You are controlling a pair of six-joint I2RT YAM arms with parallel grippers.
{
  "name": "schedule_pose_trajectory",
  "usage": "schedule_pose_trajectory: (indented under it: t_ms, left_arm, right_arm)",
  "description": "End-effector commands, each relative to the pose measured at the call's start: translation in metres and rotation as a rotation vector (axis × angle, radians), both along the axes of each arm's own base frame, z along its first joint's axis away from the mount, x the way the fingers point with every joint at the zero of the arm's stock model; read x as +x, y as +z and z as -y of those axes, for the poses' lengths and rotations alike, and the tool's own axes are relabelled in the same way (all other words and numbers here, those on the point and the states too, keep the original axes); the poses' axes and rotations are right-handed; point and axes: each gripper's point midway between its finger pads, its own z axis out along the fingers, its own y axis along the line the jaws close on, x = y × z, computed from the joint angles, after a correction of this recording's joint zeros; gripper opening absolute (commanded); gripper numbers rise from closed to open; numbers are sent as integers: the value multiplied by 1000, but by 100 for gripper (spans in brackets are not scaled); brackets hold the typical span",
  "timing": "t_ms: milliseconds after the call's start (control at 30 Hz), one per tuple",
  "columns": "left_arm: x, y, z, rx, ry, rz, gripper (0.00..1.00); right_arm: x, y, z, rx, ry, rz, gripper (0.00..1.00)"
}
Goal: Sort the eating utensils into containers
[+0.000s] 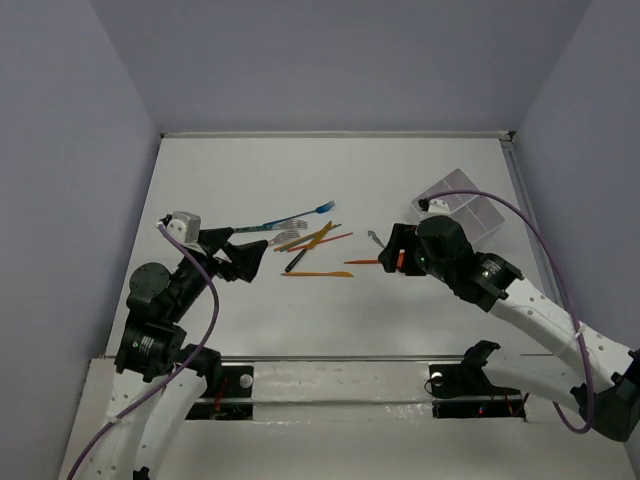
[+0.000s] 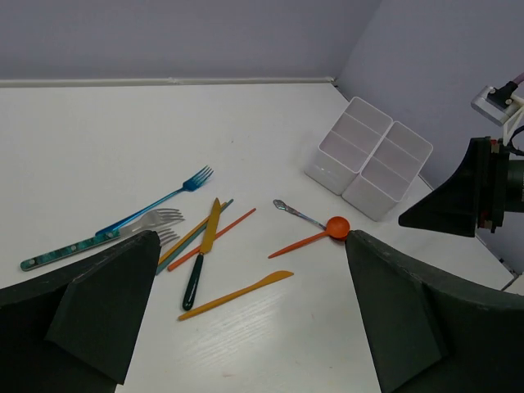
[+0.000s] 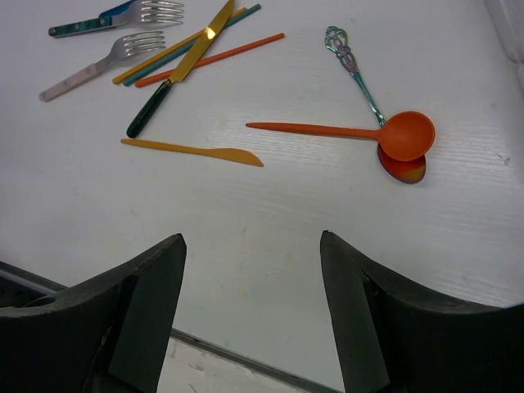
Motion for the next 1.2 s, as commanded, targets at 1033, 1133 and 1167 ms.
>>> schedule_pose_trajectory:
  t_ms: [1033,1133,1167]
  left_arm:
    - [-10,11,5,-15,-34,56,99]
    - [-11,11,6,-15,-43,60,99]
    - [-11,11,7,-16,-43,58,99]
  right_arm:
    - [63,-114,-26,-141,-191,-177,66]
    - [66,-124,-25,-133,-214,-187,65]
    - [69,-126,-25,-115,-219,-196,65]
